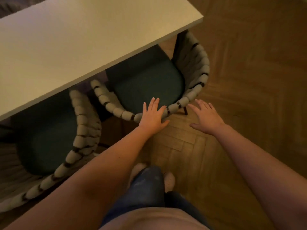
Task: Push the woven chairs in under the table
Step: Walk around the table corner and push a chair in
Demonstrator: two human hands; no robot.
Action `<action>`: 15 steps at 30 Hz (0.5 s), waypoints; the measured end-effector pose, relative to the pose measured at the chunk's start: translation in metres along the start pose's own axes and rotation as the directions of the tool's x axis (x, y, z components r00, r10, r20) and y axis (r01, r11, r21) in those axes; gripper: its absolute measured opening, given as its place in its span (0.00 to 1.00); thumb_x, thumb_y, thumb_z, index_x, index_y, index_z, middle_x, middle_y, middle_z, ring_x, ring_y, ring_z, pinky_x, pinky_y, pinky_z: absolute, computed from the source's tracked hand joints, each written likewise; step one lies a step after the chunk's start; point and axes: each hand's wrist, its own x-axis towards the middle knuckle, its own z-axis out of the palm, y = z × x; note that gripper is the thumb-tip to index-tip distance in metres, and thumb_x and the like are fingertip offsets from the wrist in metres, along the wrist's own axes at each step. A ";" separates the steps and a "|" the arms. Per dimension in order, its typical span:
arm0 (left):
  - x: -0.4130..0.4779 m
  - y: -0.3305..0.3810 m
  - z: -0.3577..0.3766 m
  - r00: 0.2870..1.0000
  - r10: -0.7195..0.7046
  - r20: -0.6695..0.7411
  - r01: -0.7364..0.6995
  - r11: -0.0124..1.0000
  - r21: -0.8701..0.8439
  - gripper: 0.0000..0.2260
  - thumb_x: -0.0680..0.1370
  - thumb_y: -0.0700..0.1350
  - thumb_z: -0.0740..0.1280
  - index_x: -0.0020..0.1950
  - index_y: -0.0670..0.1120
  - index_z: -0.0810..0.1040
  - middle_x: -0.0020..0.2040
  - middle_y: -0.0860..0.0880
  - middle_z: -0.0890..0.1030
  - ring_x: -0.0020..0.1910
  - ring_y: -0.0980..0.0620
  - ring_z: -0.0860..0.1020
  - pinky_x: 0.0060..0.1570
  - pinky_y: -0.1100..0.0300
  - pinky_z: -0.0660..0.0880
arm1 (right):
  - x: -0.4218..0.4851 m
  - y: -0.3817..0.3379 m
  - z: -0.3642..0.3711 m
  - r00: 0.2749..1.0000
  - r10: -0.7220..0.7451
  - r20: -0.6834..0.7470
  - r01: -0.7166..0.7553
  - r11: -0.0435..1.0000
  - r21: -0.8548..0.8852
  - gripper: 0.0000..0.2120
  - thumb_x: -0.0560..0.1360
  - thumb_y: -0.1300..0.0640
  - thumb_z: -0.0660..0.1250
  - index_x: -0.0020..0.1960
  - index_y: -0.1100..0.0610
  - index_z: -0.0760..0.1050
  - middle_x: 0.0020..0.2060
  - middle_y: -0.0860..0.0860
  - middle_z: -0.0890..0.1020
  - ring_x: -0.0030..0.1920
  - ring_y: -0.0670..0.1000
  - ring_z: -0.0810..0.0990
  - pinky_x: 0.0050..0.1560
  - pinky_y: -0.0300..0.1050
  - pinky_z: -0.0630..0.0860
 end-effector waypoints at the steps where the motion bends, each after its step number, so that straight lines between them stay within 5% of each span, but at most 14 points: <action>1: 0.019 0.016 -0.005 1.000 0.009 0.026 -0.009 1.000 0.008 0.30 0.80 0.61 0.60 0.79 0.52 0.56 0.80 0.43 0.47 0.79 0.43 0.42 0.74 0.40 0.40 | 0.007 0.020 -0.004 1.000 0.011 0.006 -0.011 1.000 0.010 0.41 0.74 0.42 0.68 0.79 0.48 0.50 0.78 0.56 0.52 0.78 0.55 0.48 0.77 0.55 0.47; 15: 0.311 0.139 -0.086 0.994 -0.107 -0.035 0.109 0.993 0.035 0.31 0.80 0.62 0.58 0.79 0.50 0.56 0.80 0.42 0.45 0.78 0.43 0.41 0.73 0.39 0.37 | 0.194 0.251 -0.126 0.999 -0.017 0.045 0.017 1.000 -0.002 0.40 0.75 0.42 0.68 0.79 0.48 0.50 0.79 0.56 0.50 0.78 0.55 0.48 0.77 0.54 0.46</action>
